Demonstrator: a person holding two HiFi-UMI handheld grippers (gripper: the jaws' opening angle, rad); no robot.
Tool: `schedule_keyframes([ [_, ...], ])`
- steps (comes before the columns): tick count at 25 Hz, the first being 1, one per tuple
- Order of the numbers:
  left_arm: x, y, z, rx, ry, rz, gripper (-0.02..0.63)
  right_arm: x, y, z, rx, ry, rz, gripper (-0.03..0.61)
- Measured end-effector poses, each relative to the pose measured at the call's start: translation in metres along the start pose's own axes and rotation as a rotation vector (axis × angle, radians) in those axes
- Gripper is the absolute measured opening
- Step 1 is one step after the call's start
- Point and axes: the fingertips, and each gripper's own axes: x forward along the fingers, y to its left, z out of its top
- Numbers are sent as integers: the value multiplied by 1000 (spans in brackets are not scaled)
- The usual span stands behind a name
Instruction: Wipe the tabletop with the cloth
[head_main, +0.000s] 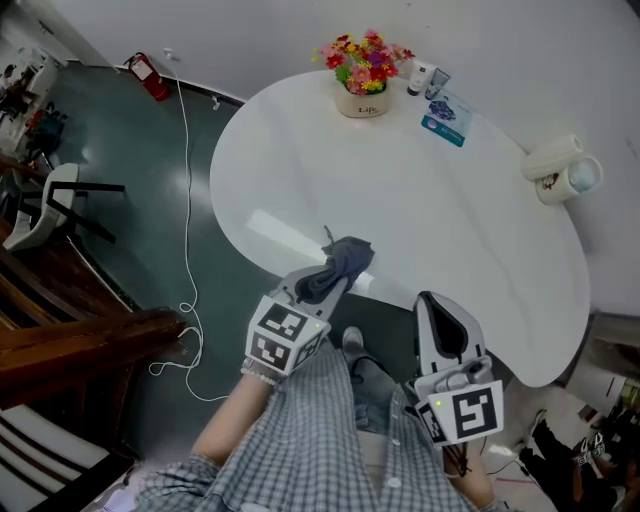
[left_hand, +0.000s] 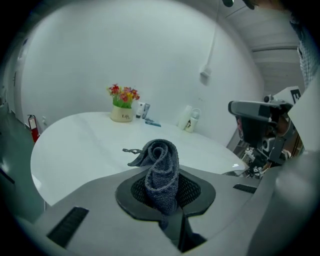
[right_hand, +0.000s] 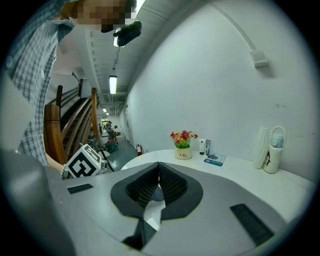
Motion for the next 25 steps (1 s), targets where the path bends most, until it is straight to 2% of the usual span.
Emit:
schedule_keyframes([
  [5, 14, 37, -28, 40, 128, 126, 57, 12, 2, -2, 6, 25, -7, 9],
  [9, 18, 65, -42, 76, 185, 199, 57, 22, 7, -2, 13, 30, -16, 9],
  [19, -8, 130, -35, 76, 193, 302, 57, 46, 13, 7, 28, 27, -50, 9],
  [25, -34, 195, -29, 8, 167, 401, 57, 66, 24, 13, 30, 27, -64, 9],
])
